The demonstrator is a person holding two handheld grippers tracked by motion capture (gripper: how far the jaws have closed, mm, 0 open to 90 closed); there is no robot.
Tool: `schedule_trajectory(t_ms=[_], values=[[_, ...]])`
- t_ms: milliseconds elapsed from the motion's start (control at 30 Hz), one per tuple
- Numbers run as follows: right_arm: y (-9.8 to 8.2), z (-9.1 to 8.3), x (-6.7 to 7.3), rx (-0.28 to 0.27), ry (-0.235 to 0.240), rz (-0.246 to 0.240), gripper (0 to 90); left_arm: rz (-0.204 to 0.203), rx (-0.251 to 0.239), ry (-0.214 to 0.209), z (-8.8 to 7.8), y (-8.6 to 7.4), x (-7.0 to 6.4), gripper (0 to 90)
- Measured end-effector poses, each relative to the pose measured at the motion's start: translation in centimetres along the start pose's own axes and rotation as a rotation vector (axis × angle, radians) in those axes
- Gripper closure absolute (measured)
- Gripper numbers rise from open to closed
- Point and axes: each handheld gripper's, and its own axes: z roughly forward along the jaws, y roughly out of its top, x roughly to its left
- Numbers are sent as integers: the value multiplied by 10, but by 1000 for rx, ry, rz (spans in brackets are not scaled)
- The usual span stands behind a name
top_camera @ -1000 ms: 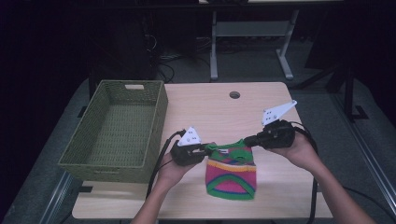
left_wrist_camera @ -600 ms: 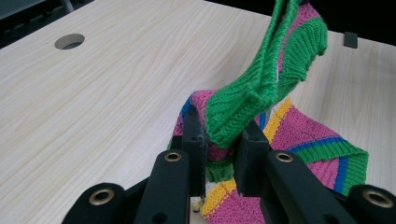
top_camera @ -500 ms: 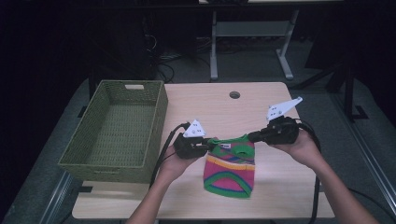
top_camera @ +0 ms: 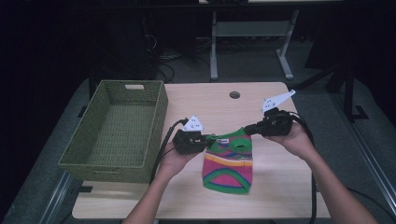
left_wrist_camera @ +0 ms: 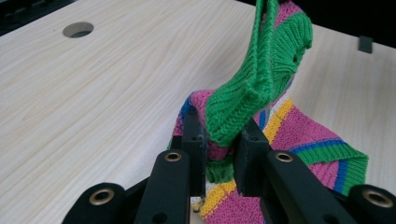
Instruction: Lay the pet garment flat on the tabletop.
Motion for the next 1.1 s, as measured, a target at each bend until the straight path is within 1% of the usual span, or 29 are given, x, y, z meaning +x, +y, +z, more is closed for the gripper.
schedule_trajectory(t_ms=[133, 167, 200, 267, 367, 467, 500, 567, 600, 633, 667, 700, 733, 767, 800, 833, 867, 900, 933, 967, 1033, 1067, 1100], values=[[4, 7, -7, 11, 2, 7, 857, -31, 13, 8, 3, -2, 7, 769], [5, 9, -8, 14, 3, 10, 857, -27, 17, 8, 3, -2, 9, 768], [6, 10, -9, 19, 2, 10, 857, -39, 12, 11, 4, -3, 10, 769], [9, 13, -12, 25, -1, 9, 857, -40, 22, 14, 5, -3, 13, 768], [10, 18, -18, 31, 8, 29, 856, -59, 24, 19, 9, -4, 17, 768], [9, 23, -24, 38, 10, 40, 856, -66, 46, 25, 15, -6, 20, 768], [9, 26, -26, 43, 12, 44, 856, -74, 48, 29, 17, -7, 22, 768], [9, 32, -33, 42, 10, 54, 856, -97, 41, 56, 22, -8, 27, 760], [10, 35, -37, 34, 11, 63, 856, -105, 39, 68, 23, -8, 30, 741], [12, 38, -41, 33, 5, 73, 849, -121, 30, 91, 26, -9, 33, 710], [14, 41, -47, 26, -13, 85, 839, -142, 29, 114, 30, -8, 39, 668], [17, 47, -57, 15, -46, 106, 799, -155, 34, 129, 32, -8, 42, 586], [20, 51, -69, 9, -91, 151, 749, -169, 38, 148, 34, -7, 46, 510], [20, 51, -69, 9, -91, 151, 749, -174, 28, 152, 35, -6, 49, 510], [20, 53, -75, -8, -103, 173, 707, -177, 19, 157, 35, -6, 51, 501], [19, 54, -80, -16, -110, 199, 671, -177, 17, 166, 35, -6, 52, 472], [18, 56, -83, -24, -110, 220, 663, -176, 13, 169, 34, -6, 52, 453], [14, 57, -85, -28, -96, 236, 643, -176, 8, 163, 34, -6, 52, 451], [8, 58, -87, -28, -79, 246, 610, -168, 8, 149, 35, -6, 51, 445], [8, 58, -87, -28, -79, 246, 610, -168, 8, 149, 35, -6, 51, 442], [2, 58, -88, -26, -75, 254, 583, -159, 12, 142, 36, -7, 51, 437], [-5, 57, -88, -36, -48, 273, 563, -162, 13, 137, 36, -7, 51, 427], [-5, 57, -88, -36, -48, 273, 553, -164, 15, 133, 36, -8, 51, 427]])
